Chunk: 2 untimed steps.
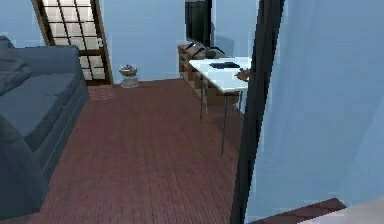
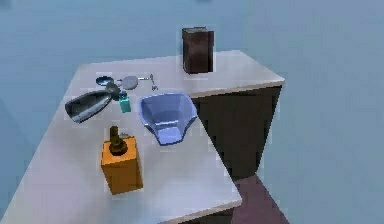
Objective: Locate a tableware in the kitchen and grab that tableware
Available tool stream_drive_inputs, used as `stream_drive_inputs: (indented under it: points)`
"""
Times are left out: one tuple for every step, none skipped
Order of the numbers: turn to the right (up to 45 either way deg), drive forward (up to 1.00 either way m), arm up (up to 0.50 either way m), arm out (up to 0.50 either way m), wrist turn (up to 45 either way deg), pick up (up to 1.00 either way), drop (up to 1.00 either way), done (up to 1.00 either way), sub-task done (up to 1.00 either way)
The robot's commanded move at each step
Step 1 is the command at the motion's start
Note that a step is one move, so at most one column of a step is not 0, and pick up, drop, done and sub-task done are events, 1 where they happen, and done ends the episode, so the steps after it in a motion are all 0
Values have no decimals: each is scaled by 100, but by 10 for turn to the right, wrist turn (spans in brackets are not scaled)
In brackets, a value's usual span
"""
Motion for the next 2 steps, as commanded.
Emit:
stream_drive_inputs:
  points:
    - [0,0,38,0,0,0,0,0,0]
    - [0,0,0,20,0,0,0,0,0]
